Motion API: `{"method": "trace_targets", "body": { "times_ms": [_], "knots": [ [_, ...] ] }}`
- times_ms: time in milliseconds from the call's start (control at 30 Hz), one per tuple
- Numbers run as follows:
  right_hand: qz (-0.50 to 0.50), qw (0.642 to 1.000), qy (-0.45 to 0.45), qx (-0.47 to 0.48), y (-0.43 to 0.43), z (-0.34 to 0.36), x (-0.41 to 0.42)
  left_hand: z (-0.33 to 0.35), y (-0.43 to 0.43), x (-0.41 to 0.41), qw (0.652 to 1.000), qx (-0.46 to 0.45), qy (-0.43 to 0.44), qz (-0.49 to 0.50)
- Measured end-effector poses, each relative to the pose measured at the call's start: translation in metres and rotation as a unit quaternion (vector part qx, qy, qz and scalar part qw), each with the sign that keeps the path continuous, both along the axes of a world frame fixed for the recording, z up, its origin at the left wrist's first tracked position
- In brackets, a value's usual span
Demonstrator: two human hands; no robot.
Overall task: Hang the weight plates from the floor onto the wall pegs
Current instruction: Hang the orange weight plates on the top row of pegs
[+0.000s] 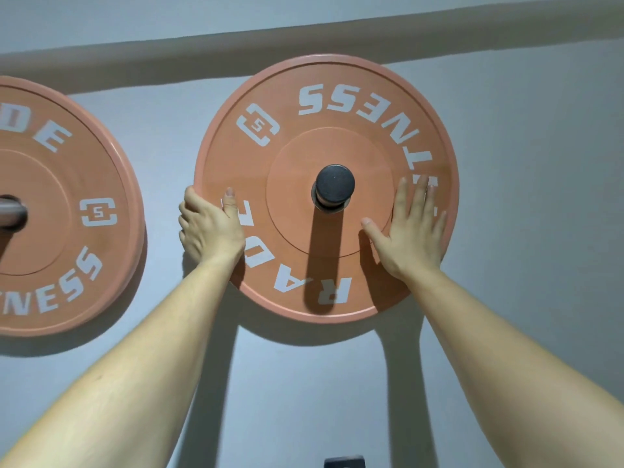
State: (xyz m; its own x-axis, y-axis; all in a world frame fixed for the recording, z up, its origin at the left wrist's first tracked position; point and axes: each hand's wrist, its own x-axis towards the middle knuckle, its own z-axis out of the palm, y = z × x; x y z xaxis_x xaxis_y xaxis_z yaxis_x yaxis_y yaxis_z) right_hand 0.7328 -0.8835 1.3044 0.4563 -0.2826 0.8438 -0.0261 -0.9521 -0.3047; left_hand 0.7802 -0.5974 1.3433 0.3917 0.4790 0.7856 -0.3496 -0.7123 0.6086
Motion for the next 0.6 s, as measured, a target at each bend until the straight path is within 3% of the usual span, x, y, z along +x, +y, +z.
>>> {"method": "trace_targets", "body": {
  "times_ms": [300,600],
  "knots": [
    [0.025,0.998,0.044,0.038,0.032,0.002,-0.018,-0.035,0.003,-0.008,0.981,-0.061,0.154,-0.096],
    [-0.009,1.0,0.007,-0.005,0.065,0.004,-0.013,-0.08,-0.008,-0.003,0.918,-0.148,0.273,-0.246]
  ]
}}
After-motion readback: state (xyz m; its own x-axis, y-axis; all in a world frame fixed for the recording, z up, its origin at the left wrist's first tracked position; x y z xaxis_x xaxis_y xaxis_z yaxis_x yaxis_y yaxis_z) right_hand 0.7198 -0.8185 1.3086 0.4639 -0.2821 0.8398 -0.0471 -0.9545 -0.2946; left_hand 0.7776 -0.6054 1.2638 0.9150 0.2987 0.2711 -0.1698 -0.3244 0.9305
